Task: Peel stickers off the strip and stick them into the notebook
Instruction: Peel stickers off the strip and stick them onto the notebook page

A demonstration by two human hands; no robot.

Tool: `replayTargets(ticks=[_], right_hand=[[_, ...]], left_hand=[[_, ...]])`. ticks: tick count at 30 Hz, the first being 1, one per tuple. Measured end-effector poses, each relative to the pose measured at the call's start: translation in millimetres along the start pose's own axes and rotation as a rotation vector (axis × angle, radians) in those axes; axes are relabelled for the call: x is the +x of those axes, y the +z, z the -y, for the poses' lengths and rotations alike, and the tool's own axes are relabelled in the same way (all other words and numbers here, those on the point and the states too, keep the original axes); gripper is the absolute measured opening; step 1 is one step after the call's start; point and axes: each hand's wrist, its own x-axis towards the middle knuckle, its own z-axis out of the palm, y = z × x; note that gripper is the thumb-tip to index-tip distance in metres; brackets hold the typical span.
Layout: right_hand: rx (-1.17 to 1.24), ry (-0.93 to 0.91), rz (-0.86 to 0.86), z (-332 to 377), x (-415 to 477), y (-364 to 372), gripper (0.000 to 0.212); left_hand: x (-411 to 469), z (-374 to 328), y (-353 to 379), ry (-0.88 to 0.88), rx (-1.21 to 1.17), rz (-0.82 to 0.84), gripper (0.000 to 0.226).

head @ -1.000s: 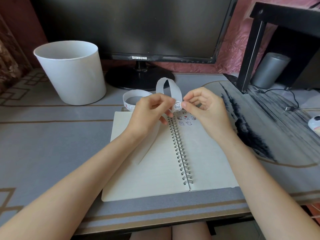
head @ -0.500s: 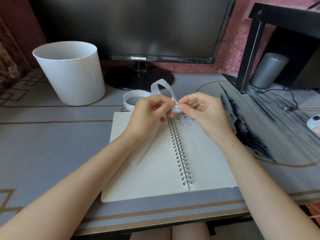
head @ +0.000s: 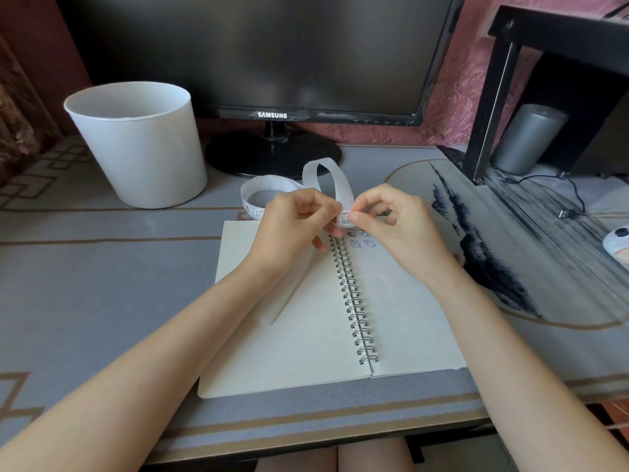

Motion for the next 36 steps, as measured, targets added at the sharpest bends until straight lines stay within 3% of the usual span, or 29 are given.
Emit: replayTargets(ticks=[9,14,20,36], right_hand=[[-0.002,-0.026,0.048,7.6,-0.3,-7.1,0.014],[0.133,0.143,-0.088,10.3,1.8,-23.6,0.004],[0.018,0.487,0.021,-1.1,-0.1,-33.3,0.004],[-0.077,0.584,0.086,0.4,-1.3,-38.1,0.009]], left_hand=[[-0.3,-1.2,-0.9,-0.009,-0.013,-0.050,0.016],[-0.1,-1.1,-1.7,-0.009,-0.006,-0.054,0.017],[-0.2,-0.5,-1.1,-0.008,0.003,-0.051,0.018],[-0.7,-1.6,0.2,-0.010,0.006,-0.048,0.020]])
